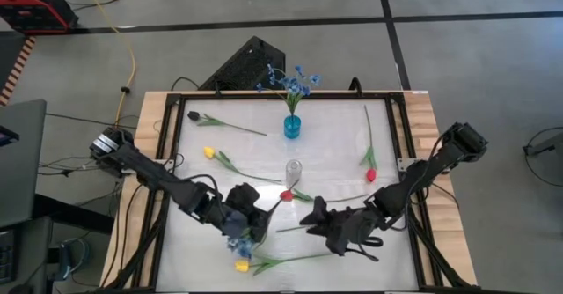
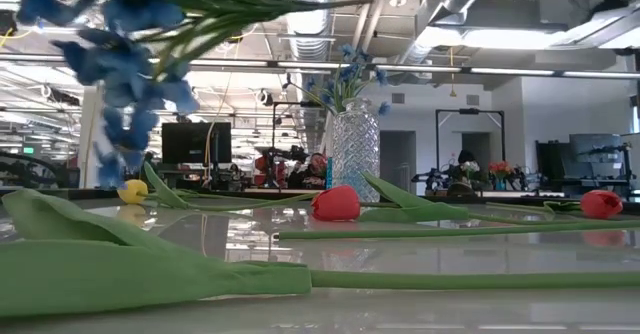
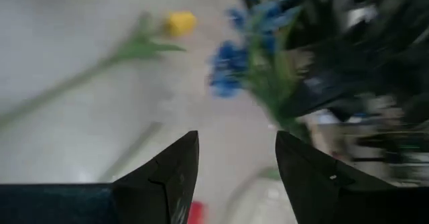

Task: Sort flowers into vase by color
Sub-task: Put the blue flowers into the blue vase

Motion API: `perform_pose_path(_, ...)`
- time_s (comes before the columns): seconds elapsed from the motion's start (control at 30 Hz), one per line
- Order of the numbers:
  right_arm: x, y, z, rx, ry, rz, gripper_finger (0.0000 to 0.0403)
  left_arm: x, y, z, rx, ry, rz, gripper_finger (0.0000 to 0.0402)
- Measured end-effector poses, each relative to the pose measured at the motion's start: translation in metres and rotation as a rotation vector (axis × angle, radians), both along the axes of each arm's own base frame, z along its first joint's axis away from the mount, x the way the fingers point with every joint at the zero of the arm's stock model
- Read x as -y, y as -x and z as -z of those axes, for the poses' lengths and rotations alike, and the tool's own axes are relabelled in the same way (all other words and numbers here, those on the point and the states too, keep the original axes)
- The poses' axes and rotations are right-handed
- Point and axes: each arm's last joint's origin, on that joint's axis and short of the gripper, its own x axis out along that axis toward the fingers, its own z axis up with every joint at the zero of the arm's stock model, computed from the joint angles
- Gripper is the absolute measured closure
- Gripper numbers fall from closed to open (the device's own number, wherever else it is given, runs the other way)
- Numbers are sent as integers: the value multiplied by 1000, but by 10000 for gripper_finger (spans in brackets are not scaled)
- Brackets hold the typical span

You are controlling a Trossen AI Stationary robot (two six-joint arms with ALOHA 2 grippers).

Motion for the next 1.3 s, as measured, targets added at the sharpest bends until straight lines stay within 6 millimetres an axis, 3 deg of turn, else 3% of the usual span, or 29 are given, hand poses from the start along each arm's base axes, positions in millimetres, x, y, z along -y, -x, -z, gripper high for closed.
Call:
perform_pose_path(0.2,11,-9,-9,49,145,53,180,-7,-4,0,22,32,-67,397)
perform_pose_path(0.5,48,-27,-9,40,179,172,180,-13,-8,-1,42,46,-90,397)
perform_pose_path(0.77,64,-34,-8,26,227,199,182,-17,-11,-2,55,56,-99,397)
perform_pose_path(1.3,80,-39,-8,14,251,233,262,-15,-16,-8,118,93,-66,397)
